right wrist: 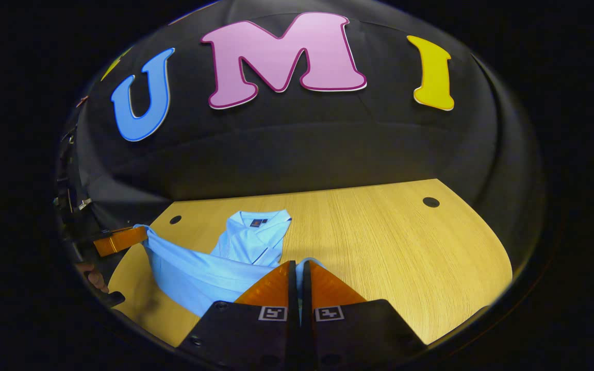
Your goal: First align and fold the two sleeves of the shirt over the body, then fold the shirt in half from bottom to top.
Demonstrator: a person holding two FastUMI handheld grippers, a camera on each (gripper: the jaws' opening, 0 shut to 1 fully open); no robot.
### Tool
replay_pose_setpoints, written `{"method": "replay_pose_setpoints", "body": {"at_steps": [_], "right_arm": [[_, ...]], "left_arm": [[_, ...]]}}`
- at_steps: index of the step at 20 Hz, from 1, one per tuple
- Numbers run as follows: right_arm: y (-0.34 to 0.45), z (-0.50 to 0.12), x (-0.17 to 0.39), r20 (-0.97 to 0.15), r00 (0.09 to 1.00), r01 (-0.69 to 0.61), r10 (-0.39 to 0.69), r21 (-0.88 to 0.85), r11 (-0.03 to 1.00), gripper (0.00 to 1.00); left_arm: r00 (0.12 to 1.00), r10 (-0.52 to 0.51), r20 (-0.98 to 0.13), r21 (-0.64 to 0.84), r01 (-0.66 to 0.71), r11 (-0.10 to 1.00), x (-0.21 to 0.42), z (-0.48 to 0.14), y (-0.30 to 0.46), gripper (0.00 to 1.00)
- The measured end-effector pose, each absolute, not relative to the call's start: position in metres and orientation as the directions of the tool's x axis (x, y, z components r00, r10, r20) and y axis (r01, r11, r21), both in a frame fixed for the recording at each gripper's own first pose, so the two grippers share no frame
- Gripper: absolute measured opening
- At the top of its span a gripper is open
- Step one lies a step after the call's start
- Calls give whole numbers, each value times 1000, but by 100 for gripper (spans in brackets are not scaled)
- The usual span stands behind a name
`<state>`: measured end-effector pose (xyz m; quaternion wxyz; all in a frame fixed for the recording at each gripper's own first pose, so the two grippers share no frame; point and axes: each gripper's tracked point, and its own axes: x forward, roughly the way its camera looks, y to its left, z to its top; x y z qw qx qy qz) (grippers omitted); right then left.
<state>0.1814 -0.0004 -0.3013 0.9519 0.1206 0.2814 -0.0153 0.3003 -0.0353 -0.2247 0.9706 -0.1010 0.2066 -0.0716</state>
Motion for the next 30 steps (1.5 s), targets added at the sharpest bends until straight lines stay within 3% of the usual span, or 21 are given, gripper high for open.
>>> {"method": "replay_pose_setpoints", "body": {"at_steps": [8,14,15,16,22,23,24,25,30], "right_arm": [[0,-356,276,-579,814,97,47,215,972,5],[3,-411,317,-652,757,98,41,175,980,5],[3,-417,320,-660,751,105,39,177,979,0],[4,-422,322,-666,745,112,35,177,978,5],[7,-450,319,-712,703,118,6,124,985,5],[7,-453,318,-717,698,118,4,121,986,11],[7,-452,319,-712,702,117,1,116,986,5],[6,-452,320,-710,704,115,0,114,987,5],[4,-454,319,-716,698,135,-18,107,985,19]], "left_arm": [[897,-82,-434,-194,-4,981,401,-264,-28,6],[869,-50,-493,-155,-32,987,438,-307,-33,6],[862,-42,-505,-148,-39,988,439,-315,-32,6],[852,-34,-522,-133,-42,990,439,-323,-32,6],[823,-18,-568,-102,-49,994,436,-344,-35,6],[814,-20,-581,-100,-46,994,436,-352,-38,6],[805,-16,-593,-90,-46,995,435,-357,-38,7],[800,-12,-600,-82,-46,996,434,-360,-36,8],[798,-1,-602,-70,-52,996,433,-361,-33,14]]}}
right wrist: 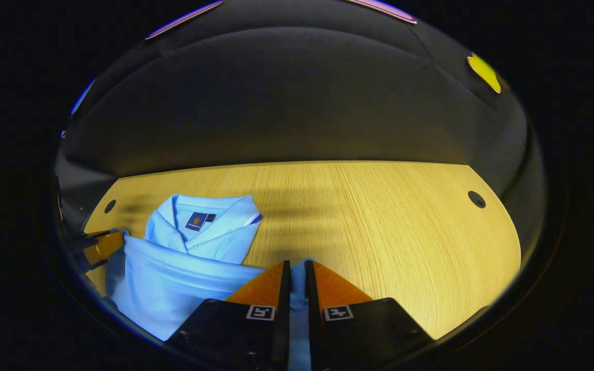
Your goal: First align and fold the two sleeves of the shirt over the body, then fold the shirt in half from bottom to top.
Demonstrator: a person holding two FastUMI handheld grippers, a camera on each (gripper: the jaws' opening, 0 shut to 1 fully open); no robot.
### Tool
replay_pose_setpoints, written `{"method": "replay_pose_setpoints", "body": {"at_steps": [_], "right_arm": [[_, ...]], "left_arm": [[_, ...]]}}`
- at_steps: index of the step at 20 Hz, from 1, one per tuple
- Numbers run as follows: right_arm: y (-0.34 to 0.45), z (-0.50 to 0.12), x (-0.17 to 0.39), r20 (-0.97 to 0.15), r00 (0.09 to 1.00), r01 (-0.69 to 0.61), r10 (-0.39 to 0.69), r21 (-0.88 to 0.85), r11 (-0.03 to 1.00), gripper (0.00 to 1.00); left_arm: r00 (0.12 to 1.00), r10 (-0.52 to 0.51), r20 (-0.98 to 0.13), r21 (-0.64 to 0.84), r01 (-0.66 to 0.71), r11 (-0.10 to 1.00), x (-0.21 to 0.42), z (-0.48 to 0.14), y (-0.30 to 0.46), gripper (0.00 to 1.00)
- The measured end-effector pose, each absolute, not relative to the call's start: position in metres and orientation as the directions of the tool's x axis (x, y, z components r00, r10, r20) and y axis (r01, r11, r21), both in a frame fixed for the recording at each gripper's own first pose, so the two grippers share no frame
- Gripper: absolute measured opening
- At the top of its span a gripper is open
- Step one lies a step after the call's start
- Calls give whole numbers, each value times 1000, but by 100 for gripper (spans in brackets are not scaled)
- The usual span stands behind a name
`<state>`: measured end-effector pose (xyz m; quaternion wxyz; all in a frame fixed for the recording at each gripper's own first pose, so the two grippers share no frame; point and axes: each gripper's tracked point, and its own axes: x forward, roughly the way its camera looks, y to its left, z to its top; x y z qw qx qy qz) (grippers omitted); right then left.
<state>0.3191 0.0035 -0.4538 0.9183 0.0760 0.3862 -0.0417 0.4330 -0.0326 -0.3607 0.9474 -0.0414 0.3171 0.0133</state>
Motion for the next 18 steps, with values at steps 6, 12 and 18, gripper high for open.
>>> {"method": "replay_pose_setpoints", "body": {"at_steps": [6,12,18], "right_arm": [[-3,-453,315,-722,690,141,-40,80,987,42],[-6,-449,313,-715,698,146,-45,81,986,75],[-7,-418,307,-653,756,155,-43,115,981,100]], "left_arm": [[807,-13,-590,-95,-53,994,432,-356,-34,58],[809,20,-587,-52,-63,997,428,-351,-31,88],[848,30,-529,-40,-60,997,416,-326,-30,90]]}}
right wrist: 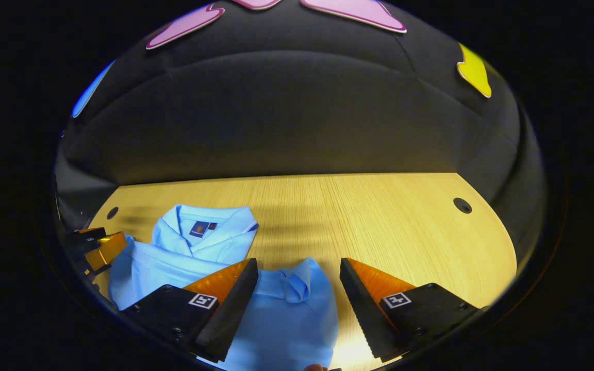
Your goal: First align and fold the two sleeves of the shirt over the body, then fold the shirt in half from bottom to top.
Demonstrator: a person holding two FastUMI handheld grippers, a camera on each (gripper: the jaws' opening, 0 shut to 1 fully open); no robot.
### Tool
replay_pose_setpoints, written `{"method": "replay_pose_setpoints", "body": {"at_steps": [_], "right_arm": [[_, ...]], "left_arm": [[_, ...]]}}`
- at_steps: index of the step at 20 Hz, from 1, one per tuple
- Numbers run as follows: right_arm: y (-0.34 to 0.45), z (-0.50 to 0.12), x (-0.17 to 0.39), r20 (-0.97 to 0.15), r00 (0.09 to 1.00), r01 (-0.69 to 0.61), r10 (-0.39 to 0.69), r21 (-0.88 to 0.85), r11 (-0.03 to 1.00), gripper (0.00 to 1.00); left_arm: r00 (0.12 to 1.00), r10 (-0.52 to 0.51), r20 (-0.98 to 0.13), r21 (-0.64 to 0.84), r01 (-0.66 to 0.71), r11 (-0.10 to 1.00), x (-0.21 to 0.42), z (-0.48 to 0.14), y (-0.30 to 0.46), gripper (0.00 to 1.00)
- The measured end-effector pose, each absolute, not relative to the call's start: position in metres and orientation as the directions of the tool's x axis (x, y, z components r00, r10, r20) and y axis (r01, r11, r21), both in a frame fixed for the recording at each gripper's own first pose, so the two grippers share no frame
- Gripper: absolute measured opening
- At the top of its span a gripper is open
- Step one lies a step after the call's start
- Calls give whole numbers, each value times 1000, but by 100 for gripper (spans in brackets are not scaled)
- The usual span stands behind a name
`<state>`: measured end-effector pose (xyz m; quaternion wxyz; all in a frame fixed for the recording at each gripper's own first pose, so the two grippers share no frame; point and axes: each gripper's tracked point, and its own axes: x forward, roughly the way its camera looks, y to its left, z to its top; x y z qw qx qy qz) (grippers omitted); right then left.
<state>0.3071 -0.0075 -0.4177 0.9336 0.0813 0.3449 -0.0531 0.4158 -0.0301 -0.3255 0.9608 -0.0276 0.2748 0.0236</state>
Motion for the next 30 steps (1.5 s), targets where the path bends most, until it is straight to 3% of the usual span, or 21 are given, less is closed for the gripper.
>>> {"method": "replay_pose_setpoints", "body": {"at_steps": [5,14,23,30], "right_arm": [[-11,-370,277,-569,821,133,-33,135,982,99],[-7,-245,186,-385,923,30,14,109,994,99],[-7,-129,81,-210,975,-47,74,133,990,99],[-32,-91,27,-160,986,-40,48,53,998,99]], "left_arm": [[898,-2,-439,-41,-17,999,379,-283,-38,90],[971,-47,-236,-103,24,994,251,-166,-58,90],[990,-46,-136,-110,31,993,116,-83,-64,90],[992,-80,-100,-87,72,994,53,-54,-73,90]]}}
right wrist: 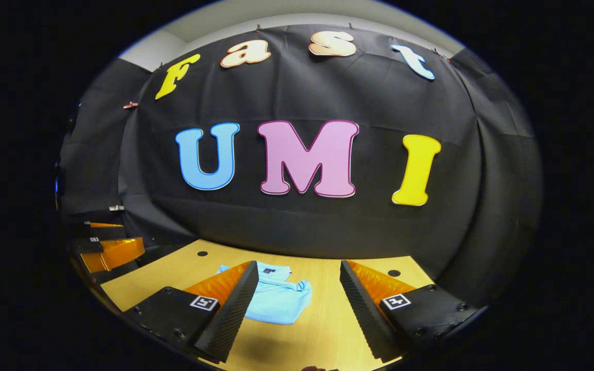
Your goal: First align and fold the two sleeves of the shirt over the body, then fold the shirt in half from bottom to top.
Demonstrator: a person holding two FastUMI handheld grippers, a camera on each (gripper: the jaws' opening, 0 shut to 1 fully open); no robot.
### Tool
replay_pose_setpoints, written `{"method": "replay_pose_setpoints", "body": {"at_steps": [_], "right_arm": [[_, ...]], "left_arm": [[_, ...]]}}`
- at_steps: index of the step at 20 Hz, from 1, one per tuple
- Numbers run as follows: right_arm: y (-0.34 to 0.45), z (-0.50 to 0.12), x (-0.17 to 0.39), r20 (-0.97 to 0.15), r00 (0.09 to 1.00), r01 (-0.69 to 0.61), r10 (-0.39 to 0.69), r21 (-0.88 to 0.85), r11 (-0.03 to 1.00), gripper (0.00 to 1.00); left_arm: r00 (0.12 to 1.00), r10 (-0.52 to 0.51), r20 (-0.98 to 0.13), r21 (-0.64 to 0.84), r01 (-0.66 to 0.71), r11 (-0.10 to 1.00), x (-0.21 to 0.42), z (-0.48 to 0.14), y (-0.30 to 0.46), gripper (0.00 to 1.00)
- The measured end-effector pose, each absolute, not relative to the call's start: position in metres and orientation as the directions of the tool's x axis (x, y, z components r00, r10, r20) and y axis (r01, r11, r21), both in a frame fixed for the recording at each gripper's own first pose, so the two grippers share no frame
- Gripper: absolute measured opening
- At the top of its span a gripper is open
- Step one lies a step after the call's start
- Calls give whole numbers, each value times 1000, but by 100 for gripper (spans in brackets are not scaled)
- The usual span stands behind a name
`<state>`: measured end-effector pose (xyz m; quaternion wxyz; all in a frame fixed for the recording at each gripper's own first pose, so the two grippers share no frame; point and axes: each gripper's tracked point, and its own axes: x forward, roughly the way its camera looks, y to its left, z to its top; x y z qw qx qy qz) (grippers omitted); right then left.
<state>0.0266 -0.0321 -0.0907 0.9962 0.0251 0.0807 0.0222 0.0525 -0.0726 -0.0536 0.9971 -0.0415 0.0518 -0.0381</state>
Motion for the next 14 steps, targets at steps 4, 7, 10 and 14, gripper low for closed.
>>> {"method": "replay_pose_setpoints", "body": {"at_steps": [4,7,10,14], "right_arm": [[-26,-77,2,-144,988,-34,46,83,996,99],[-20,-69,-7,-133,989,-46,56,82,996,98],[-15,-64,-11,-121,991,-54,65,88,995,99],[-16,-65,-12,-123,990,-57,68,93,994,98]], "left_arm": [[991,-95,-96,-77,88,993,31,-50,-80,90],[989,-115,-93,-60,109,992,21,-49,-85,90],[988,-120,-94,-51,115,992,12,-48,-85,90],[989,-119,-87,-45,116,992,10,-45,-86,90]]}}
